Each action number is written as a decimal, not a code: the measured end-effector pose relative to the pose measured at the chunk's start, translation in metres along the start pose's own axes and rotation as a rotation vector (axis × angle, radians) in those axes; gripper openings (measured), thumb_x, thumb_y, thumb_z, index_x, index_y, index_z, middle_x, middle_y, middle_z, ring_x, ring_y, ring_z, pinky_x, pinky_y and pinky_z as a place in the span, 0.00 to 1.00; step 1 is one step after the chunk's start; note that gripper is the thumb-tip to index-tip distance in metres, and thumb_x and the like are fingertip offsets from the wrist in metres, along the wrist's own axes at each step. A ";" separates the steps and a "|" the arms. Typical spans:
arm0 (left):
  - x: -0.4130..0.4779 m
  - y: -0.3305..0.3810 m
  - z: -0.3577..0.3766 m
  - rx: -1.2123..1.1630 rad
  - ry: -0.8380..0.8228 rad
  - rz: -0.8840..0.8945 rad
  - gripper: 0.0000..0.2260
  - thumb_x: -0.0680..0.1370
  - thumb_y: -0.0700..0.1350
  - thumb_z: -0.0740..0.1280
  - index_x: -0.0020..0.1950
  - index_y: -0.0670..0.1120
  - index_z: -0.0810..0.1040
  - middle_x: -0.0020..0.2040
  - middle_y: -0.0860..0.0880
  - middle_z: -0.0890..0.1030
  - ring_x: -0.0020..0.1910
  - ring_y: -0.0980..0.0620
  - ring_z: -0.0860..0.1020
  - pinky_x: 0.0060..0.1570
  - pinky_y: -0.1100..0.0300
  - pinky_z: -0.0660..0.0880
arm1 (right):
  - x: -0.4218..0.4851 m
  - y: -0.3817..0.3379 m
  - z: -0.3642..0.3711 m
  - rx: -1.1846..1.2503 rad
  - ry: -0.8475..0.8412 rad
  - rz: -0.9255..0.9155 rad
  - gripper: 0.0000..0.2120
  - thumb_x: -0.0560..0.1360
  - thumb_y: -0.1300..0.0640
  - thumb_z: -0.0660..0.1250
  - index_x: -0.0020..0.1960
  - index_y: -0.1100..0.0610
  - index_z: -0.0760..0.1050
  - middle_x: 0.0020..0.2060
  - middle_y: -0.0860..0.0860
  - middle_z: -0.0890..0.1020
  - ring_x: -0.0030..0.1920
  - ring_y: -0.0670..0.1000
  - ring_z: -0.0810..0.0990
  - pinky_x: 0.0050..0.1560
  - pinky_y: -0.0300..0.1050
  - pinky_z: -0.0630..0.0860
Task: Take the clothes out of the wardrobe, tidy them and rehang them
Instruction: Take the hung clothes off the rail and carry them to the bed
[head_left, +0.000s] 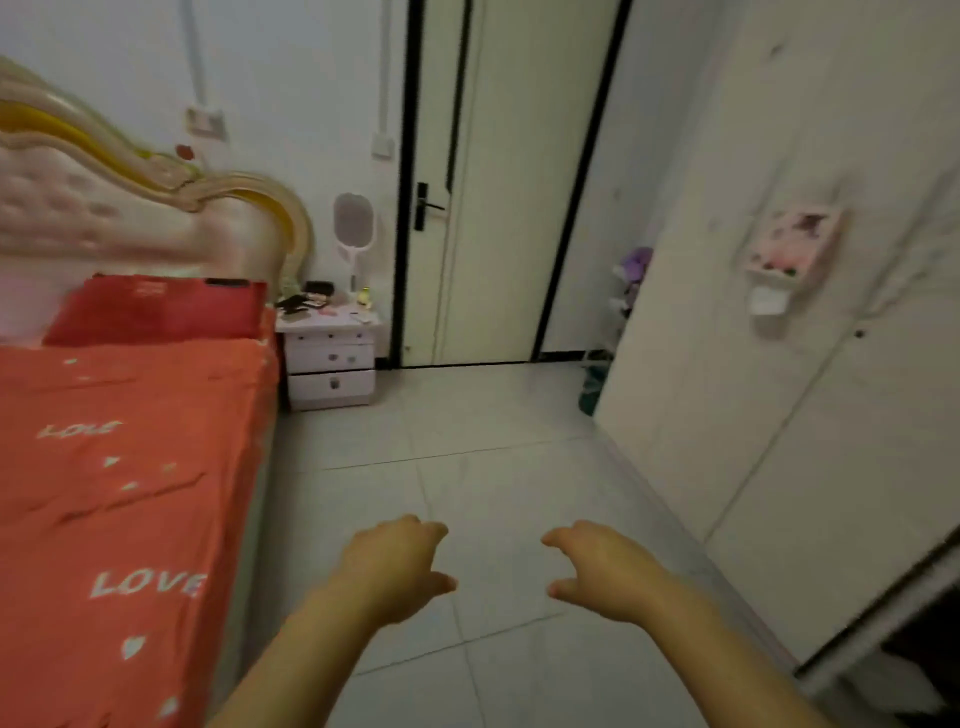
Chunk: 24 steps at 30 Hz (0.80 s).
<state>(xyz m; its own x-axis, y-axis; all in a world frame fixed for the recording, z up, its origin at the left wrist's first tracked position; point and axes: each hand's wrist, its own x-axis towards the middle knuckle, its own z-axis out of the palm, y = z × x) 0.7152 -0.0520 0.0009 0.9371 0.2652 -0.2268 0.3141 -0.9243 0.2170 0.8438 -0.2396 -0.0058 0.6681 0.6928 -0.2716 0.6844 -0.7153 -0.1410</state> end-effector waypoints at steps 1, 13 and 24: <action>0.015 0.033 0.000 0.011 0.002 0.071 0.27 0.77 0.59 0.61 0.74 0.52 0.59 0.69 0.49 0.68 0.66 0.47 0.69 0.62 0.54 0.68 | -0.018 0.031 -0.005 0.029 0.024 0.062 0.31 0.75 0.44 0.65 0.74 0.50 0.59 0.67 0.53 0.69 0.65 0.52 0.70 0.64 0.43 0.68; 0.105 0.436 0.041 0.137 -0.044 0.736 0.26 0.78 0.58 0.60 0.74 0.52 0.60 0.69 0.48 0.68 0.65 0.48 0.69 0.62 0.55 0.69 | -0.250 0.346 -0.027 0.197 0.239 0.637 0.28 0.76 0.46 0.65 0.73 0.52 0.61 0.64 0.53 0.71 0.62 0.51 0.71 0.62 0.44 0.70; 0.152 0.676 0.068 0.134 -0.052 1.190 0.19 0.78 0.53 0.62 0.67 0.48 0.70 0.63 0.47 0.73 0.60 0.49 0.73 0.57 0.57 0.72 | -0.354 0.501 -0.040 0.256 0.387 0.921 0.24 0.79 0.52 0.62 0.73 0.53 0.61 0.67 0.53 0.69 0.65 0.49 0.68 0.58 0.25 0.63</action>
<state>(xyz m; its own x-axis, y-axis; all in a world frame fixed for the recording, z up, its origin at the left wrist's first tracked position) 1.0596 -0.6553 0.0485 0.6212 -0.7836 0.0103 -0.7665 -0.6048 0.2162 0.9623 -0.8397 0.0576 0.9812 -0.1840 -0.0577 -0.1926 -0.9504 -0.2442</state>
